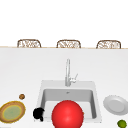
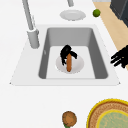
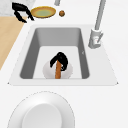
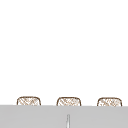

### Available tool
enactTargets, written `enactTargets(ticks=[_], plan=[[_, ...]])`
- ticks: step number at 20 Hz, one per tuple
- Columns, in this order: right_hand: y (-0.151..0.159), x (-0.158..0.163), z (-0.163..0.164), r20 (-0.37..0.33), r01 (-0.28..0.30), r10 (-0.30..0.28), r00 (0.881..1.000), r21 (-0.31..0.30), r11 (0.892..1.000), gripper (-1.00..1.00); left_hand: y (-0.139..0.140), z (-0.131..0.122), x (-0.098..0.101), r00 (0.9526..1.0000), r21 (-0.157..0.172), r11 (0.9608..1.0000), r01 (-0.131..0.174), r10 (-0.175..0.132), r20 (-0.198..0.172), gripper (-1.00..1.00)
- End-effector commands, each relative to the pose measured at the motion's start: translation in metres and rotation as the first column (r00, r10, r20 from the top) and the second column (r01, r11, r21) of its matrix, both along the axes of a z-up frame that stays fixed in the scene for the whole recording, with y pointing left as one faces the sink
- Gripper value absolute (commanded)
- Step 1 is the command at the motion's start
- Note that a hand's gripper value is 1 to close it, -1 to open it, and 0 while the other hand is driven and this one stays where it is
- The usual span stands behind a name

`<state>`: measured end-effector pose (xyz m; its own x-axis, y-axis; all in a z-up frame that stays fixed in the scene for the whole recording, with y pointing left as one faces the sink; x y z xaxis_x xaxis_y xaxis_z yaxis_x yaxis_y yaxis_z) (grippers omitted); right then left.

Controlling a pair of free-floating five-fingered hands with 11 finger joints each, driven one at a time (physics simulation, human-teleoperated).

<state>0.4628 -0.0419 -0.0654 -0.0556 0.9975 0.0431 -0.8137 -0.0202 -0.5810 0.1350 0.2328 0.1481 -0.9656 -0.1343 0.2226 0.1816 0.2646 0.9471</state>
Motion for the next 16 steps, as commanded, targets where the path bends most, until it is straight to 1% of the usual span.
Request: enactTargets(ticks=[1,4,6,8,10,11,12,15,16], plan=[[0.001,0.004,0.003,0.001,-0.005,0.005,1.0,-0.01,1.0,-1.0,0.0,0.0,0.0,1.0,0.0,1.0,0.0,0.0,0.0,0.0],[0.001,0.001,0.007,-0.07,-0.009,0.008,0.998,-0.018,1.0,-1.0,0.0,0.0,0.0,1.0,0.0,1.0,0.0,0.0,0.0,0.0],[0.002,-0.002,0.013,-0.105,-0.003,0.0,0.995,-0.022,1.0,-1.0,0.0,0.0,0.0,1.0,0.0,1.0,0.0,0.0,0.0,0.0],[0.004,-0.008,0.017,-0.091,-0.003,0.0,0.996,-0.034,0.999,-1.0,0.0,0.0,0.0,1.0,0.0,1.0,0.0,0.0,0.0,0.0],[0.004,-0.011,0.016,-0.083,-0.005,0.002,0.997,-0.032,0.999,-1.0,0.0,0.0,0.0,1.0,0.0,1.0,0.0,0.0,0.0,0.0],[0.002,-0.01,0.015,-0.091,-0.006,0.004,0.996,-0.021,1.0,-1.0,0.0,0.0,0.0,1.0,0.0,1.0,0.0,0.0,0.0,0.0],[0.002,-0.011,0.016,-0.096,-0.007,0.005,0.995,-0.022,1.0,-1.0,0.0,0.0,0.0,1.0,0.0,1.0,0.0,0.0,0.0,0.0],[0.002,-0.01,0.026,-0.1,-0.013,0.011,0.995,-0.018,1.0,-1.0,0.0,0.0,0.0,1.0,0.0,1.0,0.0,0.0,0.0,0.0],[0.001,-0.01,0.032,-0.092,-0.01,0.008,0.996,-0.018,1.0,-1.0,0.0,0.0,0.0,1.0,0.0,1.0,0.0,0.0,0.0,0.0]])
